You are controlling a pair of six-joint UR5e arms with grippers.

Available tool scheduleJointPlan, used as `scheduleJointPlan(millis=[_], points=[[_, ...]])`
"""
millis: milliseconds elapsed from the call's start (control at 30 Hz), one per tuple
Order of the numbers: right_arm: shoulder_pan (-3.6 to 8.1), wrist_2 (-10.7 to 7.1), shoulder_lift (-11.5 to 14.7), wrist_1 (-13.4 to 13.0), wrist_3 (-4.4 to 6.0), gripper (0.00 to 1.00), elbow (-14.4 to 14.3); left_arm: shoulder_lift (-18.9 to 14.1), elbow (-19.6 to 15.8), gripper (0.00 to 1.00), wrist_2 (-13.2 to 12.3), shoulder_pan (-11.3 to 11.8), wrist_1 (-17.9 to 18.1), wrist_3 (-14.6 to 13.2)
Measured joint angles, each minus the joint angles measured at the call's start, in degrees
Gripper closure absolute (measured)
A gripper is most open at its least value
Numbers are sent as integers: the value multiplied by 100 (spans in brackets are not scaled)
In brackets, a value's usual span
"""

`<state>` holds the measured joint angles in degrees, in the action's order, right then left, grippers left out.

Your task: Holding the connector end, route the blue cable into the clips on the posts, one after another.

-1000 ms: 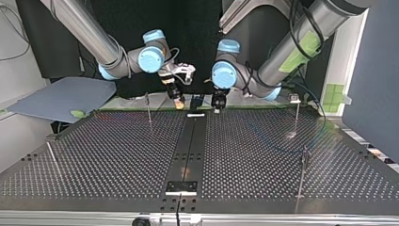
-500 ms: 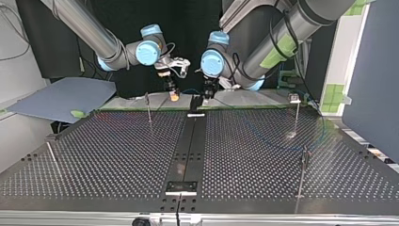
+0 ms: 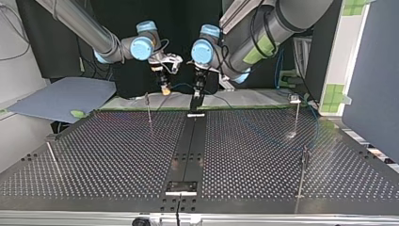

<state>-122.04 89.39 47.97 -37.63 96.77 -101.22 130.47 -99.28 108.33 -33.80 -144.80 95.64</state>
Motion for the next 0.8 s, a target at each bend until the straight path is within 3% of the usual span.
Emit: scheduleJointPlan(millis=[233, 567, 800], points=[[162, -17, -9, -403, 85, 100, -342, 31, 0, 100, 148, -119, 274, 15], [376, -55, -15, -972, 223, 100, -848, 153, 5, 100, 105, -271, 440, 63], [483, -78, -12, -1071, 212, 100, -1003, 519, 192, 100, 155, -487, 533, 56]])
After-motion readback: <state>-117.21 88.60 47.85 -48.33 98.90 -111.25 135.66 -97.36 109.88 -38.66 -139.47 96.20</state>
